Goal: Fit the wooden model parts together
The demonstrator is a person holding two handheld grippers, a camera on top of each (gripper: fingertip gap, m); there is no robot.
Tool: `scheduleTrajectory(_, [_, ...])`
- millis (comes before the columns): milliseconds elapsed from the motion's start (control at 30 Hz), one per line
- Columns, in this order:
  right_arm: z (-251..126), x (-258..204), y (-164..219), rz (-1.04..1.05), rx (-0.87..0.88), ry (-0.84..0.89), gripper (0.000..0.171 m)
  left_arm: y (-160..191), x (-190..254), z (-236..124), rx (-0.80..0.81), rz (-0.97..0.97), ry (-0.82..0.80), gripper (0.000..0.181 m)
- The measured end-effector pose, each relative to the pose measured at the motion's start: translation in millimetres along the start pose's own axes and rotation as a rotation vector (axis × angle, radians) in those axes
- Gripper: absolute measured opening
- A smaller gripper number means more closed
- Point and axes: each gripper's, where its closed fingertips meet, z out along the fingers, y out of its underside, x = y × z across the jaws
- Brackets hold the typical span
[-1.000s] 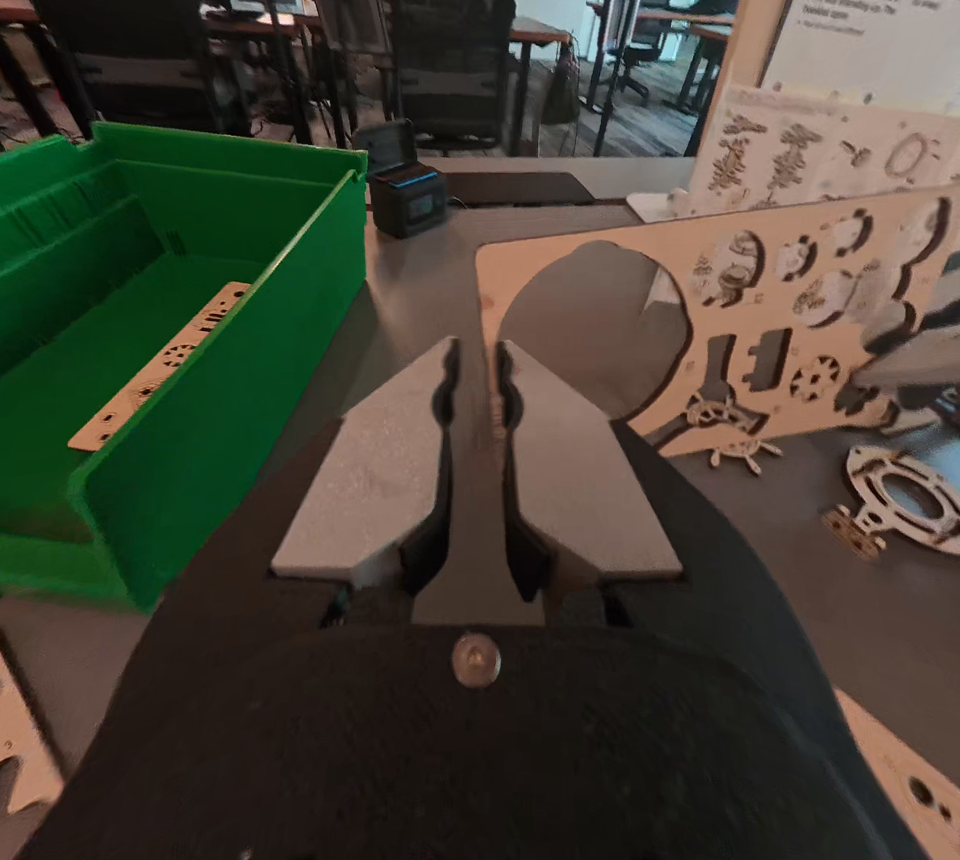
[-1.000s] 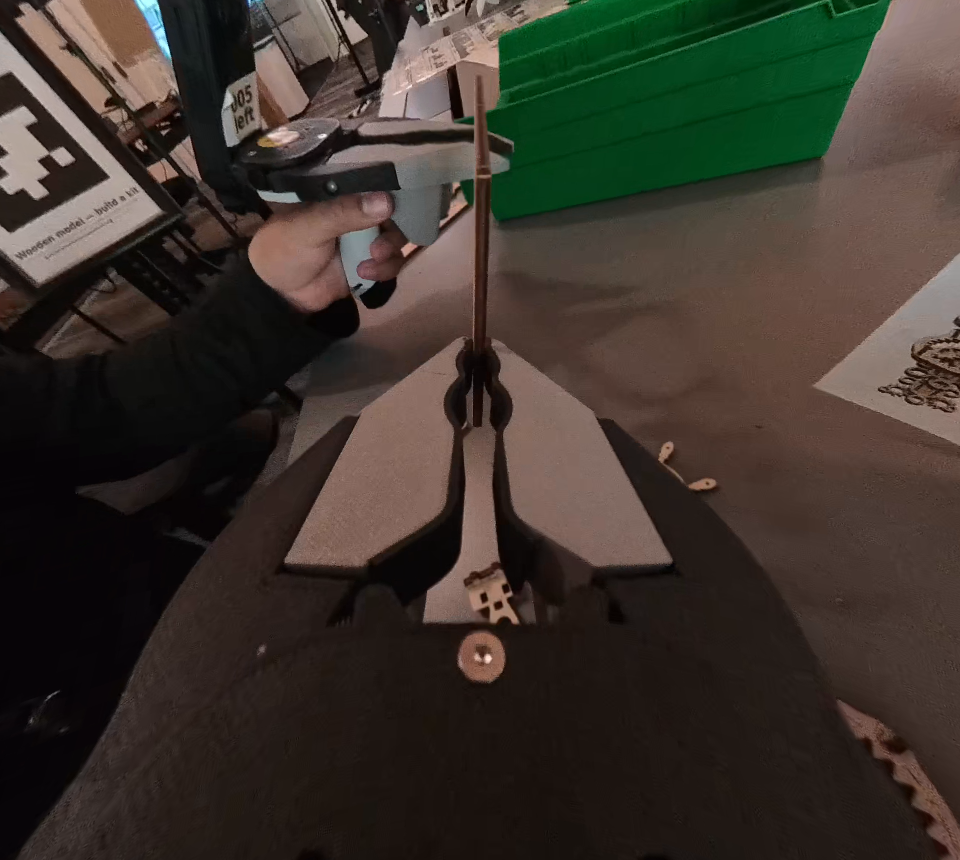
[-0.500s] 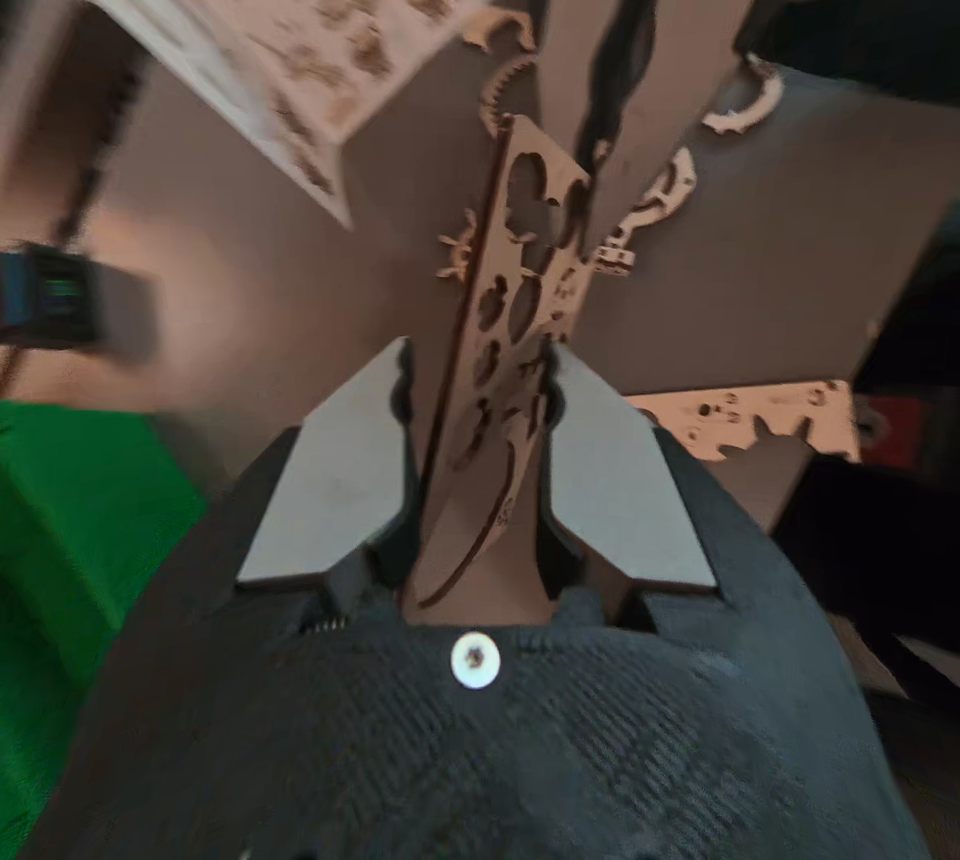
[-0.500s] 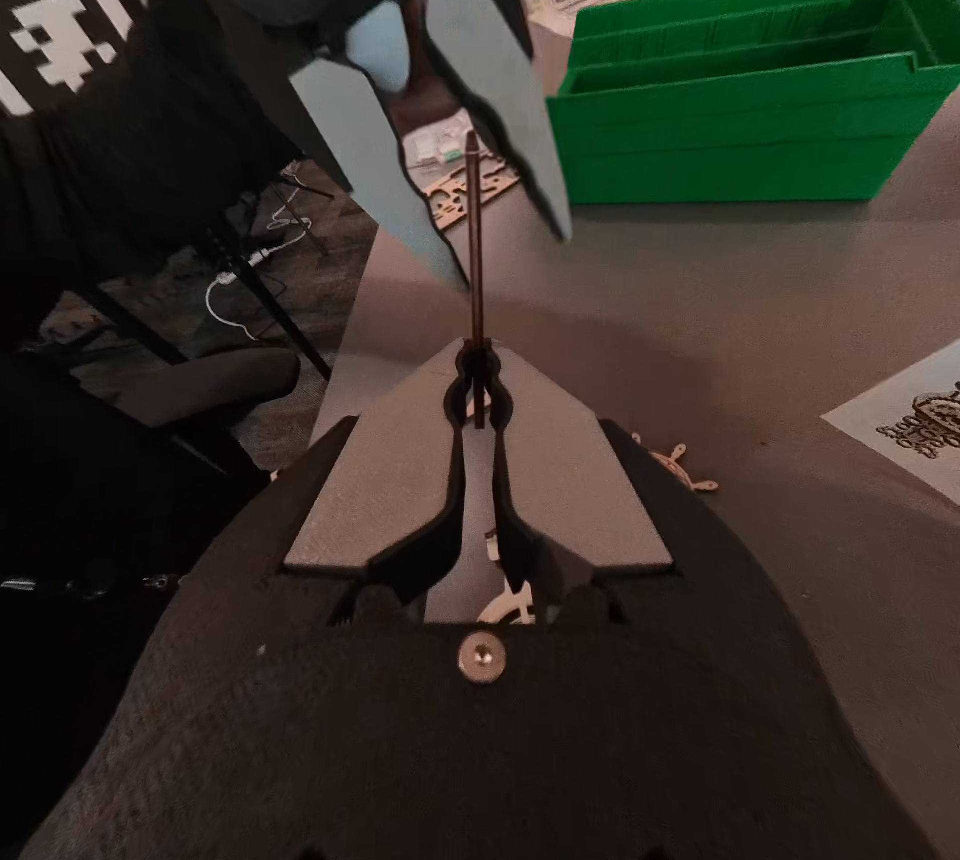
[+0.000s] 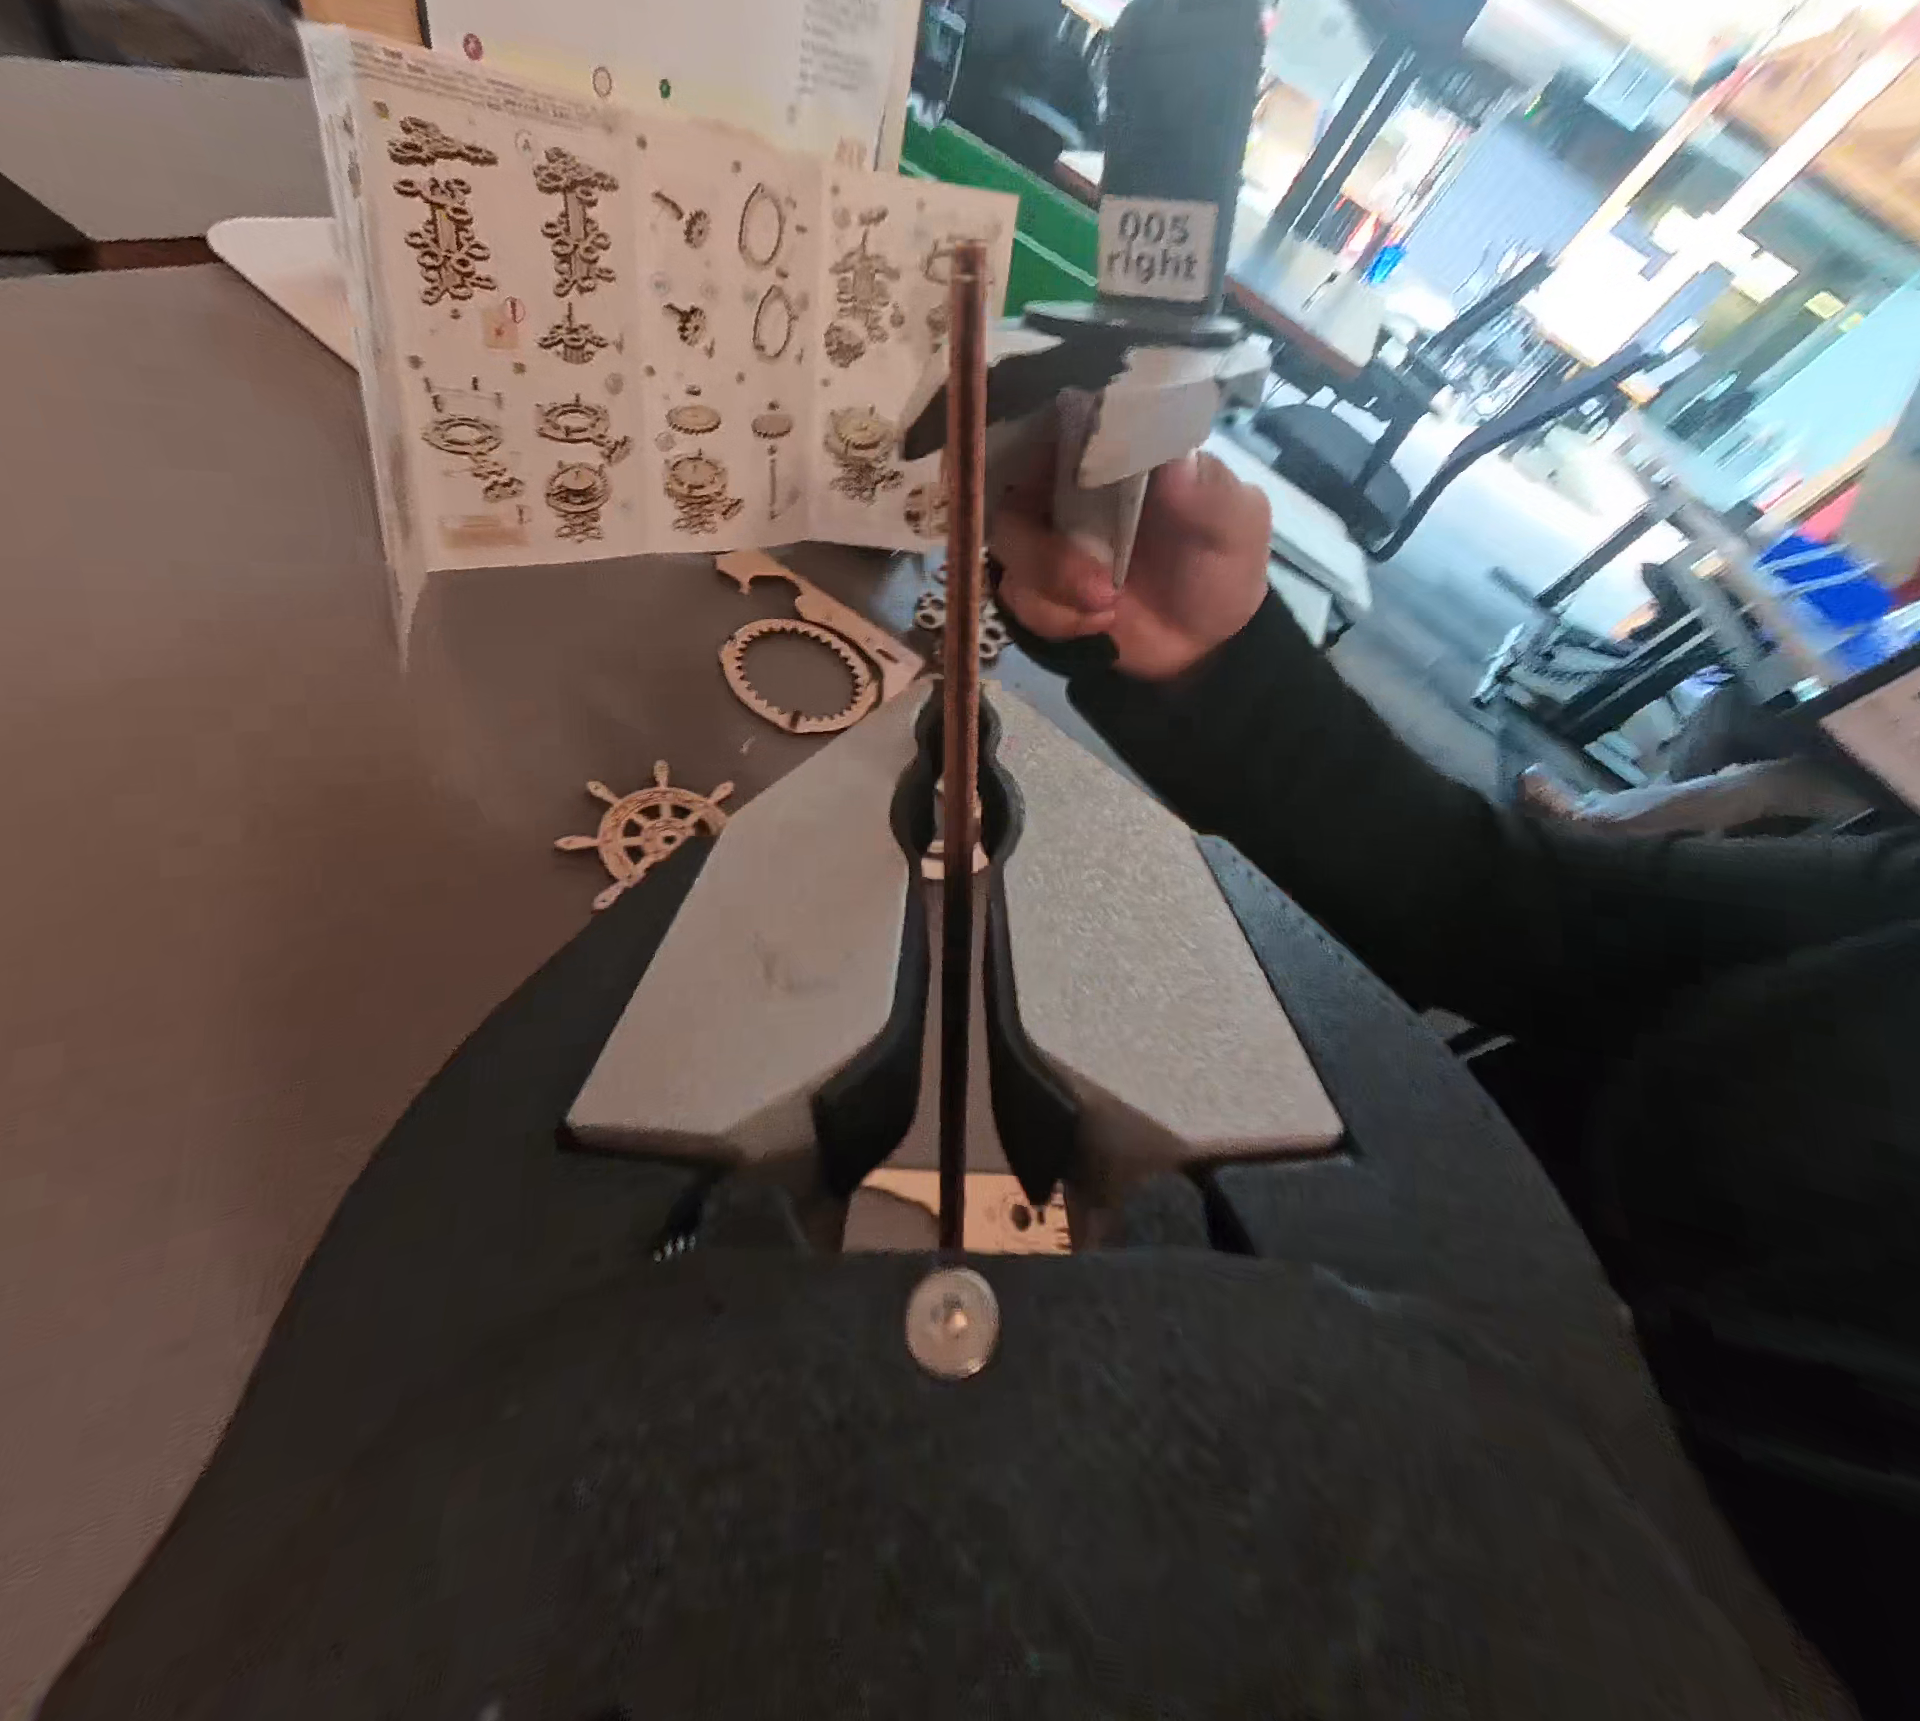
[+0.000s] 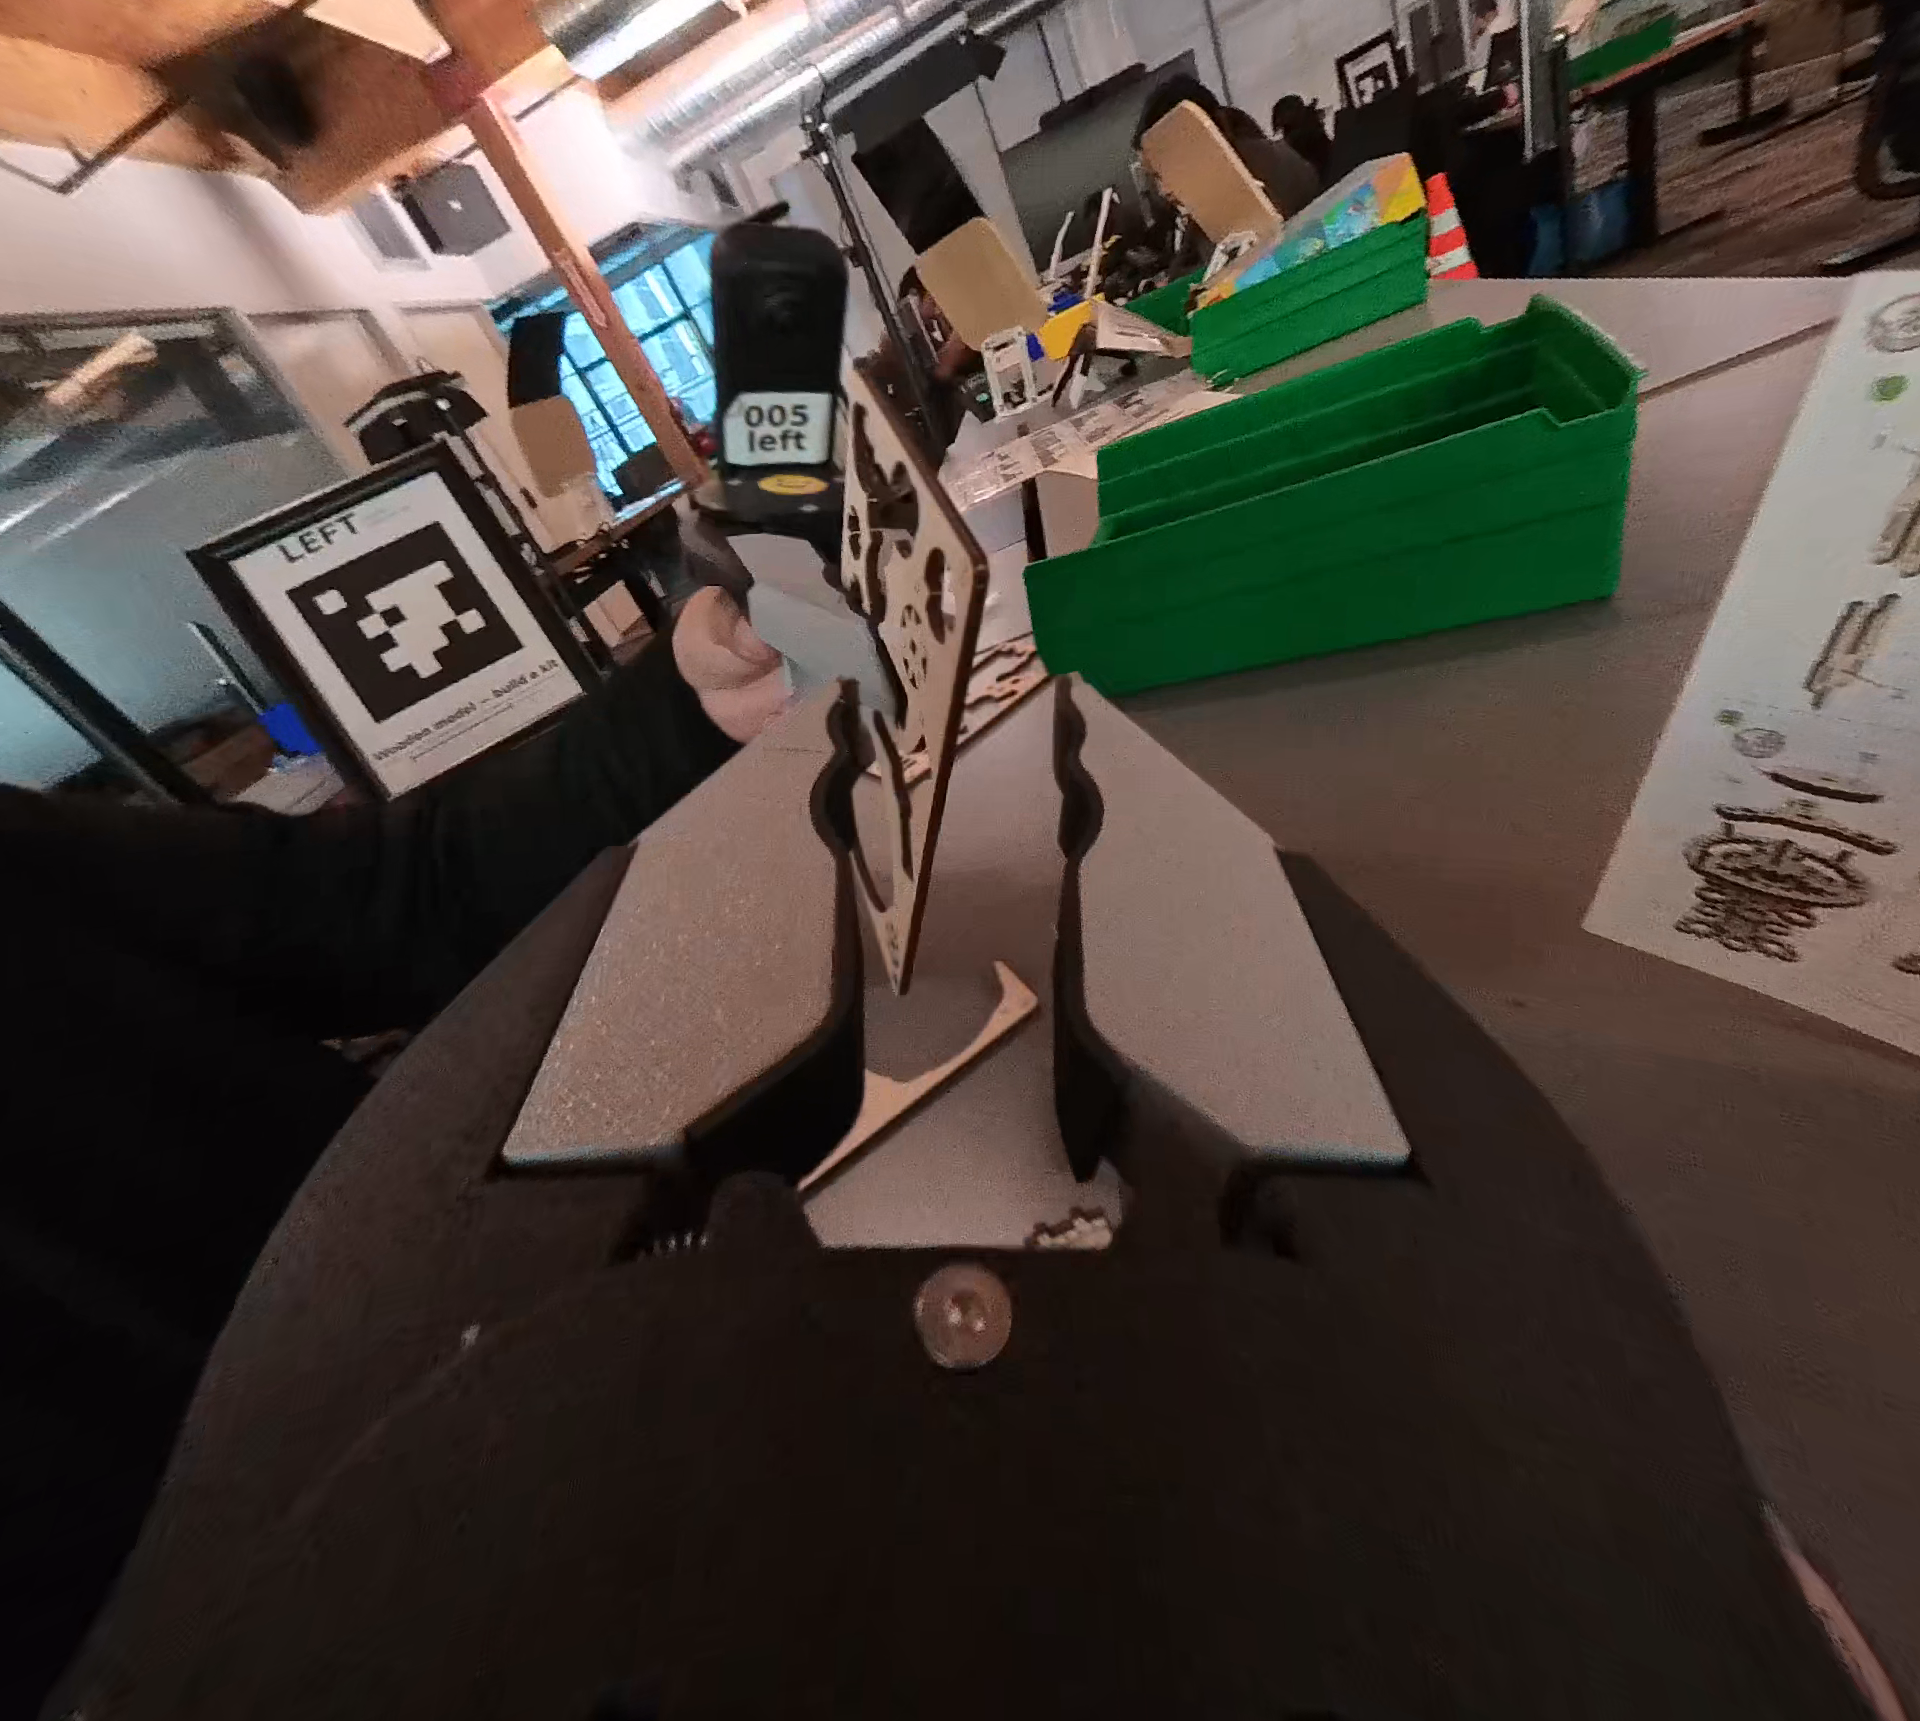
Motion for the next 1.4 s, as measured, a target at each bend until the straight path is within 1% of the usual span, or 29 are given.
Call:
scheduleTrajectory(133, [15.8, -5.5, 9.6, -0.01, -0.039, -0.033, 0.033, -1.9, 1.5, 0.0, 0.078, -0.082, 0.058, 0.0])
scheduleTrajectory(233, [24.7, -4.3, 12.7, -0.016, -0.044, -0.028, 0.031, 2.5, 2.2, 4.5, 0.085, -0.09, 0.063, 0.0])
scheduleTrajectory(300, [28.2, -1.9, 14.8, -0.02, -0.049, -0.012, 0.022, 6.4, 4.4, 9.3, 0.084, -0.086, 0.067, 0.0])
scheduleTrajectory(333, [29.4, -0.3, 17.0, -0.02, -0.059, -0.004, 0.013, 7.9, 5.3, 11.5, 0.084, -0.08, 0.064, 0.0])
scheduleTrajectory(467, [29.6, 1.9, 24.0, -0.001, -0.099, -0.012, 0.005, 12.0, -0.2, 15.4, 0.081, -0.033, 0.001, 0.0])
scheduleTrajectory(533, [30.7, -0.8, 27.4, 0.005, -0.119, -0.032, 0.005, 7.8, 2.0, 13.1, 0.109, 0.004, 0.001, 0.011])
scheduleTrajectory(567, [31.8, -2.2, 28.1, 0.003, -0.121, -0.038, 0.005, 6.5, 5.4, 11.7, 0.119, 0.03, 0.016, 0.013])
scheduleTrajectory(633, [33.4, -3.4, 29.2, 0.007, -0.13, -0.045, 0.005, 8.7, 4.4, 10.4, 0.118, 0.09, 0.001, 0.002])
scheduleTrajectory(733, [34.3, 1.9, 30.1, -0.008, -0.137, -0.006, 0.009, 10.6, 1.6, 11.3, 0.127, 0.111, -0.023, 0.0])
scheduleTrajectory(833, [35.3, 19.3, 29.0, -0.059, -0.123, 0.132, 0.016, 9.5, -10.7, 14.4, 0.167, 0.088, -0.13, 0.0])
scheduleTrajectory(900, [34.2, 21.9, 26.7, -0.09, -0.105, 0.167, 0.018, 8.1, -12.9, 16.1, 0.207, 0.052, -0.15, 0.0])
scheduleTrajectory(1033, [31.9, 14.4, 20.8, -0.054, -0.062, 0.102, 0.014, 3.5, -4.5, 16.4, 0.288, -0.03, -0.058, 0.0])
scheduleTrajectory(1167, [30.1, 16.6, 19.2, 0.056, -0.02, 0.037, 0.01, 9.4, -6.6, 25.0, 0.288, -0.038, -0.067, 0.001])
scheduleTrajectory(1300, [24.5, 15.8, 17.9, 0.014, -0.045, 0.051, 0.009, 7.4, -5.3, 28.5, 0.308, -0.071, -0.029, 0.0])
scheduleTrajectory(1400, [22.8, 15.8, 17.3, 0.012, -0.051, 0.045, 0.01, 3.6, -4.6, 29.2, 0.31, -0.048, -0.049, 0.0])
